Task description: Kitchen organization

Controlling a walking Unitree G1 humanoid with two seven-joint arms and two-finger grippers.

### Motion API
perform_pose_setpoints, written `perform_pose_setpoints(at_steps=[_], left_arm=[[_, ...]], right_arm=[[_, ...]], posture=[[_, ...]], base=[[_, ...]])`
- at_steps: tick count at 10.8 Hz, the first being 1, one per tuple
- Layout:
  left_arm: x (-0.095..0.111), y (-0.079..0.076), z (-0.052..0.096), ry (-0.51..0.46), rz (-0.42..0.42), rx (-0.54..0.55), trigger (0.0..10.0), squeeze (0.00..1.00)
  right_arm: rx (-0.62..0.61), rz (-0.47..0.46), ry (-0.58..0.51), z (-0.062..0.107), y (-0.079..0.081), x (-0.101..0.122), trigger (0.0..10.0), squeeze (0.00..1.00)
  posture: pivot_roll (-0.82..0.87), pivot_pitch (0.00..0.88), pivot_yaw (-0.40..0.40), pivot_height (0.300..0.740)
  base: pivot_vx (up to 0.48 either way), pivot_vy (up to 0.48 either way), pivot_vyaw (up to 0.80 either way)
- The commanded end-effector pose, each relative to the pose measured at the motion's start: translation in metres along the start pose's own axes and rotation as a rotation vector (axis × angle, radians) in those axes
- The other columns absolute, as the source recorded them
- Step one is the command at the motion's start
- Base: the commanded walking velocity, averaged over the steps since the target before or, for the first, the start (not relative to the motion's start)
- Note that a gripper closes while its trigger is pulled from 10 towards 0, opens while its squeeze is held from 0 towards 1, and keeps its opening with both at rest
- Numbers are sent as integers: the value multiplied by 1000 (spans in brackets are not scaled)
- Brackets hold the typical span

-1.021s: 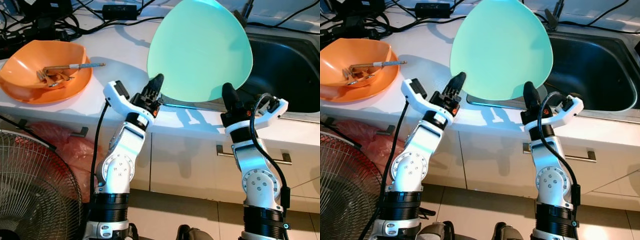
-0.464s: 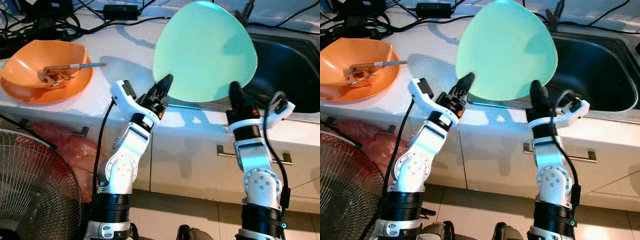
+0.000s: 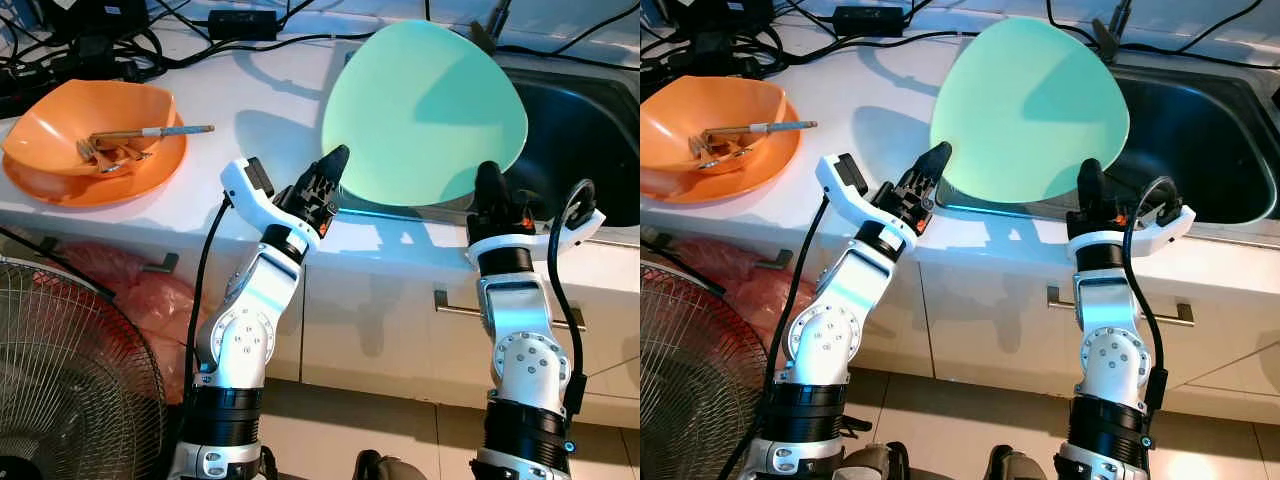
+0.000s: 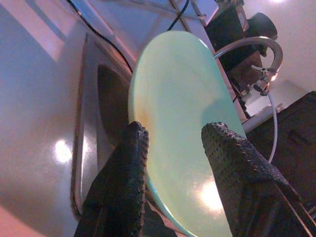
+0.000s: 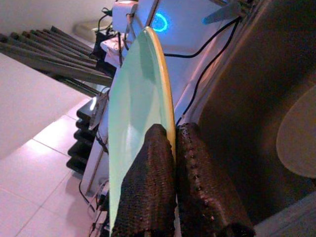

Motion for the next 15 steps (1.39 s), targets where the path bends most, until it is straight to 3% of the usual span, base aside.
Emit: perform_pose_setpoints(at_steps=[1, 3, 5, 6, 8, 9, 14, 15], left_arm=[[0, -17, -5, -2, -3, -54, 10000, 0], [0, -16, -5, -3, -10, -50, 10000, 0], [-1, -16, -5, -2, -15, -49, 10000, 0], [0, -16, -5, -4, -15, -48, 10000, 0], [0, -15, -5, -5, -16, -47, 10000, 0], [1, -15, -5, -8, -16, -47, 10000, 0], [1, -15, -3, -12, -20, -42, 10000, 0], [0, -14, -3, -7, -30, -40, 10000, 0]], right_arm=[[-31, -14, -29, 2, -7, 6, 10000, 0], [-83, 42, -58, 1, -15, 12, 10000, 0], [-177, 36, -133, 1, -28, 25, 10000, 0], [-232, 61, -175, 2, -37, 34, 10000, 1000], [-267, 92, -205, 1, -39, 39, 10000, 1000], [-263, 87, -222, 1, -39, 41, 10000, 0], [-276, 106, -194, -1, -41, 36, 10000, 0], [-267, 162, -156, -2, -40, 30, 10000, 0]], posture=[[24, 162, -8, 740], [26, 162, -9, 740], [26, 162, -11, 740], [25, 162, -11, 740], [26, 163, -11, 740], [30, 161, -10, 740], [31, 156, -9, 740], [31, 152, -7, 740]], base=[[0, 0, 0], [0, 0, 0], [0, 0, 0], [0, 0, 0], [0, 0, 0], [0, 0, 0], [0, 0, 0], [0, 0, 0]])
Point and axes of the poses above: a point about 5 cm out from each wrist's last joint towards the gripper, its own z axis pointing back from the gripper into the wrist, its own x axis along the axis of the wrist's last joint, y = z × x, the point moved 3 cm from there along -z, pointing out of the wrist towards the gripper, and after that the axes turned 3 degrees about -z, right-handed, at the moved point
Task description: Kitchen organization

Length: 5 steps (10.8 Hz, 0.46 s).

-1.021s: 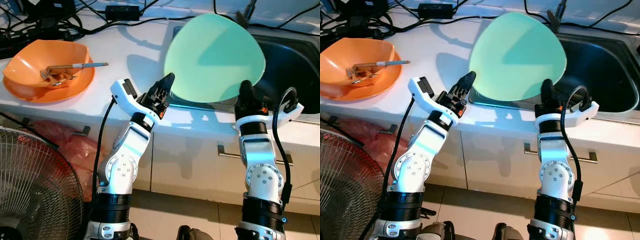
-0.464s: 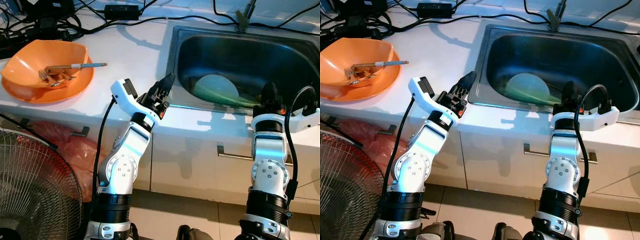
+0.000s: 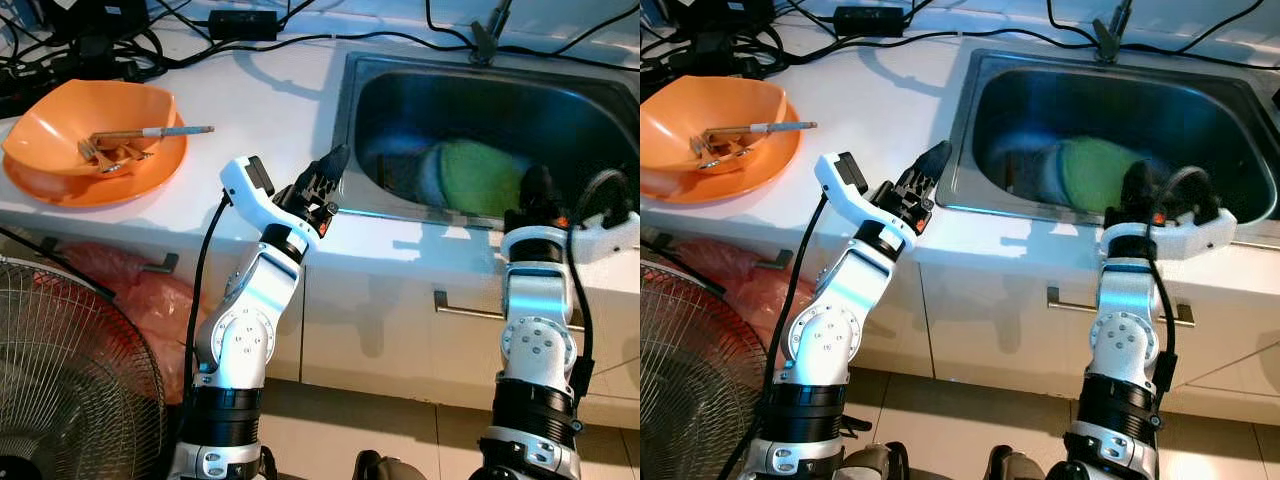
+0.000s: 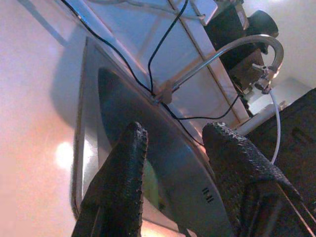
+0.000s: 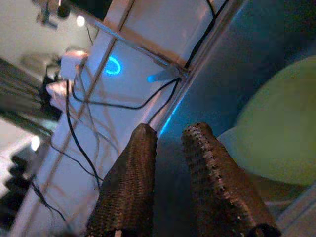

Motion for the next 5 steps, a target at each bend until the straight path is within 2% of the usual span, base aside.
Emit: perform_pose_setpoints(at_steps=[1, 3, 4, 5], left_arm=[[-1, -9, -3, 1, -31, -30, 10000, 0], [1, 4, -1, -2, -161, 18, 10000, 0], [4, 14, 1, 1, -328, 56, 10000, 0], [8, 17, 2, -13, -377, 72, 10000, 0]], right_arm=[[-55, 53, 58, 7, -16, -12, 10000, 0], [-23, 113, 72, 7, -12, -14, 10000, 0], [21, 223, 77, 7, -6, -15, 10000, 0], [43, 290, 69, 7, -3, -14, 10000, 0]], posture=[[32, 147, -6, 740], [32, 141, -2, 740], [32, 138, -3, 740], [32, 137, -3, 740]], base=[[0, 0, 0], [0, 0, 0], [0, 0, 0], [0, 0, 0]])
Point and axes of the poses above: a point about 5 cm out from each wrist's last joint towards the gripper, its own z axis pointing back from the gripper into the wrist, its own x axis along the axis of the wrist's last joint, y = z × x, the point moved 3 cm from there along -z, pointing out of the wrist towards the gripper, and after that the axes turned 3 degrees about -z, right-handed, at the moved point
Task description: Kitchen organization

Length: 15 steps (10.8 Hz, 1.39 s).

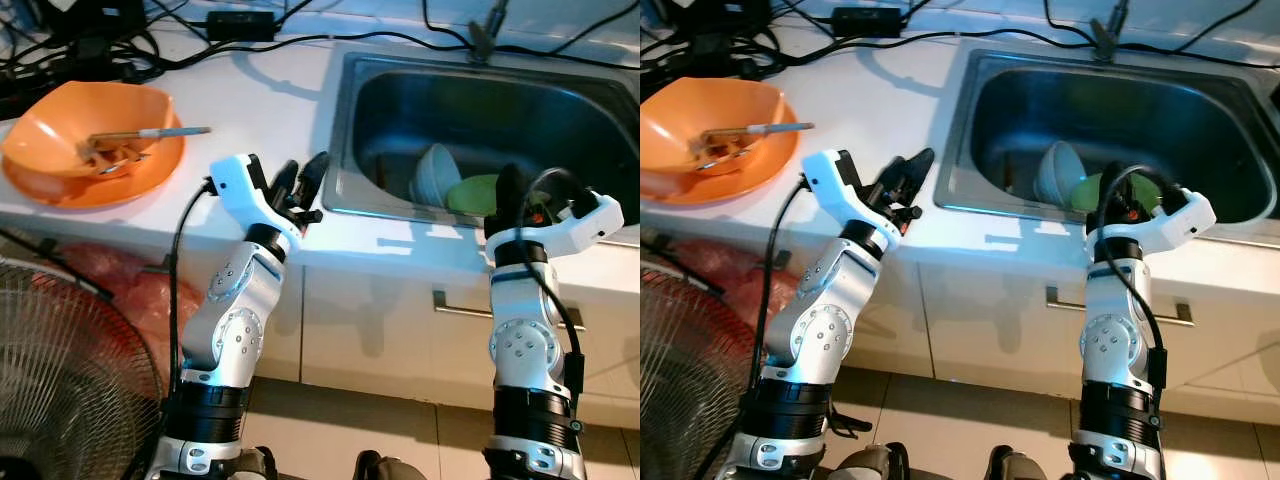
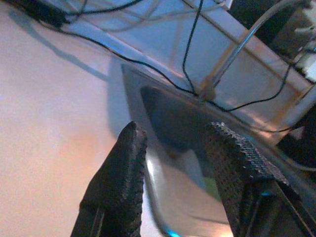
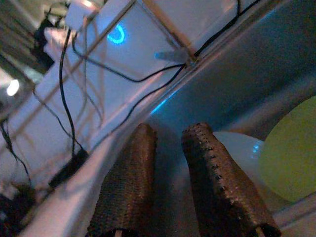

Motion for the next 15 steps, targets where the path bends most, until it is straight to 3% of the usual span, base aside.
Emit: perform_pose_setpoints(at_steps=[1, 2, 3, 5, 6, 10, 15], left_arm=[[2, -1, -1, -14, -60, 3, 10000, 0], [5, 4, 0, -29, -145, 22, 10000, 0], [1, 8, 0, -20, -287, 26, 10000, 0], [-4, 14, 2, -5, -361, 36, 10000, 0], [-1, 15, 3, -25, -405, 44, 10000, 0], [0, 26, 8, -63, -520, 82, 10000, 0], [1, 33, 9, -88, -568, 113, 10000, 0]], right_arm=[[20, 82, 6, 2, 1, -1, 10000, 0], [55, 213, 12, 2, 5, -2, 10000, 0], [66, 356, 10, 3, 4, -5, 10000, 0], [94, 465, 12, 5, 5, -8, 10000, 0], [95, 468, -19, 4, 5, -1, 10000, 0], [134, 654, -79, 4, 4, 13, 10000, 0], [109, 668, -90, 5, -4, 16, 10000, 0]], posture=[[32, 137, -4, 740], [33, 143, -7, 740], [34, 147, -9, 740], [34, 152, -9, 740], [34, 152, -9, 740], [30, 160, -8, 740], [30, 164, -8, 740]], base=[[0, 0, 0], [0, 0, 0], [0, 0, 0], [0, 0, 0], [0, 0, 0], [0, 0, 0], [0, 0, 0]])
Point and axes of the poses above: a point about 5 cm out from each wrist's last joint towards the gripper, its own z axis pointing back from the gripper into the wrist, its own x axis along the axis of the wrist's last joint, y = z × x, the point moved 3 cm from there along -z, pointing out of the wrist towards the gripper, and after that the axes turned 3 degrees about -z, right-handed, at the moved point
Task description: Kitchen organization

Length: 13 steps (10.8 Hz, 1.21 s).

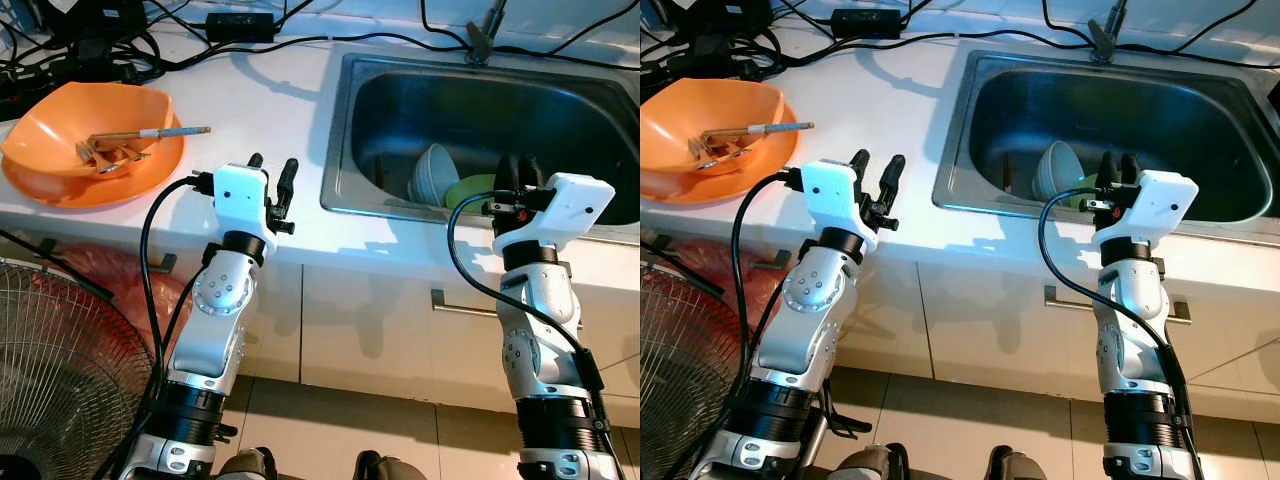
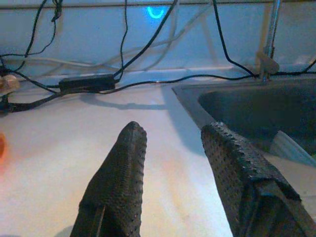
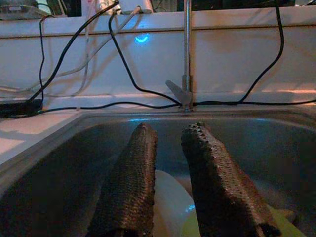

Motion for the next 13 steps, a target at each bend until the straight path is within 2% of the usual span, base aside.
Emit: perform_pose_setpoints(at_steps=[1, 13], left_arm=[[-1, 3, 1, -3, -12, 19, 10000, 0], [0, 0, 0, -27, -12, 27, 10000, 0]], right_arm=[[-27, 19, 7, 4, -9, -3, 10000, 0], [-37, 35, 27, 4, -13, -7, 10000, 0]], posture=[[28, 164, -8, 740], [24, 146, -5, 740]], base=[[0, 0, 0], [0, 0, 0]])
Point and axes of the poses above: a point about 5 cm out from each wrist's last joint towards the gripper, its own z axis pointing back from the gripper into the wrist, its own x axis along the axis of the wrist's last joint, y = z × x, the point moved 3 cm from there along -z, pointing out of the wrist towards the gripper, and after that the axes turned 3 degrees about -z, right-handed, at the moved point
